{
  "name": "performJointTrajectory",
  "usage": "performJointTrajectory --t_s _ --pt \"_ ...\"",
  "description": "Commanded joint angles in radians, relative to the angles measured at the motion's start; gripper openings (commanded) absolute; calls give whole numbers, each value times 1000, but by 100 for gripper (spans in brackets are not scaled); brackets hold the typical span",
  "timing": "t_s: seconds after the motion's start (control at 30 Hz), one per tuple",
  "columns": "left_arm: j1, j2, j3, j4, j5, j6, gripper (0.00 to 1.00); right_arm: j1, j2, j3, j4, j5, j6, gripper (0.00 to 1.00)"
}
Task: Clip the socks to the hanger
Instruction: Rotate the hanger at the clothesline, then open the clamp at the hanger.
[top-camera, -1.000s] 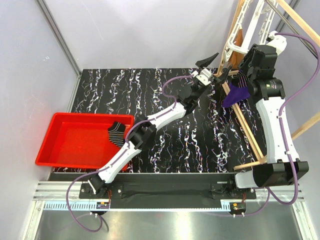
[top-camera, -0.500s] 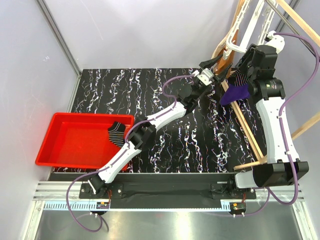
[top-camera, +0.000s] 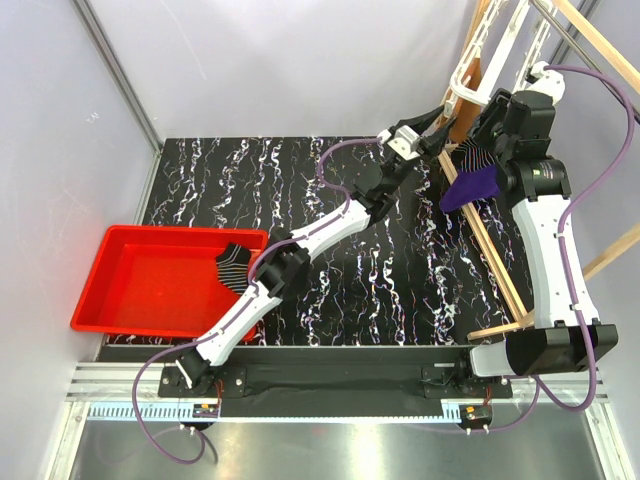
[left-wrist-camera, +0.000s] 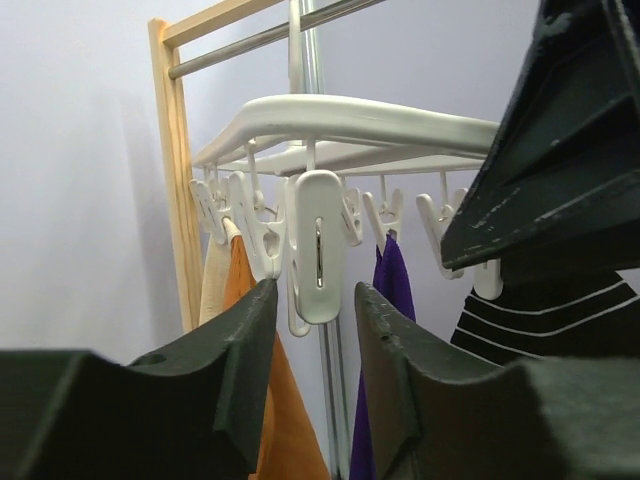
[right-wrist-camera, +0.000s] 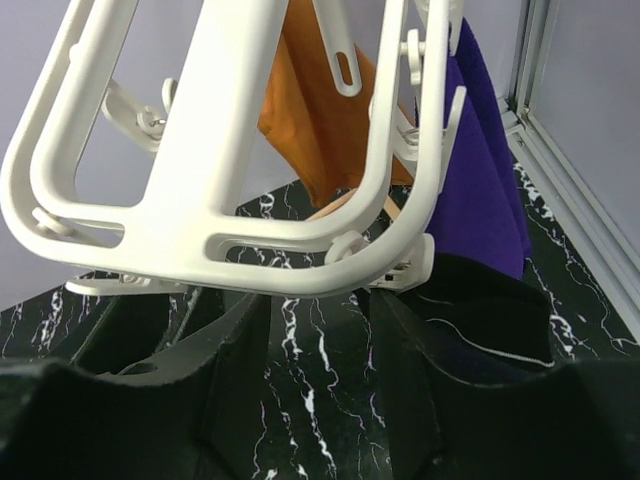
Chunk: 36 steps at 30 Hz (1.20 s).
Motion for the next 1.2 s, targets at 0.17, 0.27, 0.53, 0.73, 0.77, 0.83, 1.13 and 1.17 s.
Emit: performJointTrajectory --t_s 0.17,0.27,0.53,0.73,0.77,0.83,1.13,1.17 --pt "12 -24 51 2 -32 -37 27 -3 -1 41 17 -67 3 52" --pt "12 -25 49 5 -30 -66 24 -3 -3 50 22 -99 0 52" --pt "15 -65 -15 34 -13 -91 18 14 13 87 36 -299 -57 62" --pt "15 -116 -113 66 11 -112 14 25 60 123 46 -406 -71 67" --pt "15 -134 -129 74 10 -112 13 25 71 124 51 -411 -72 67" --pt "17 -153 -179 97 11 -117 13 28 83 136 51 -405 -78 67" --pt "21 -242 -304 155 57 -189 8 28 100 135 71 -359 -101 65" --pt "23 -249 -314 166 63 -206 8 28 98 129 88 -360 -100 65"
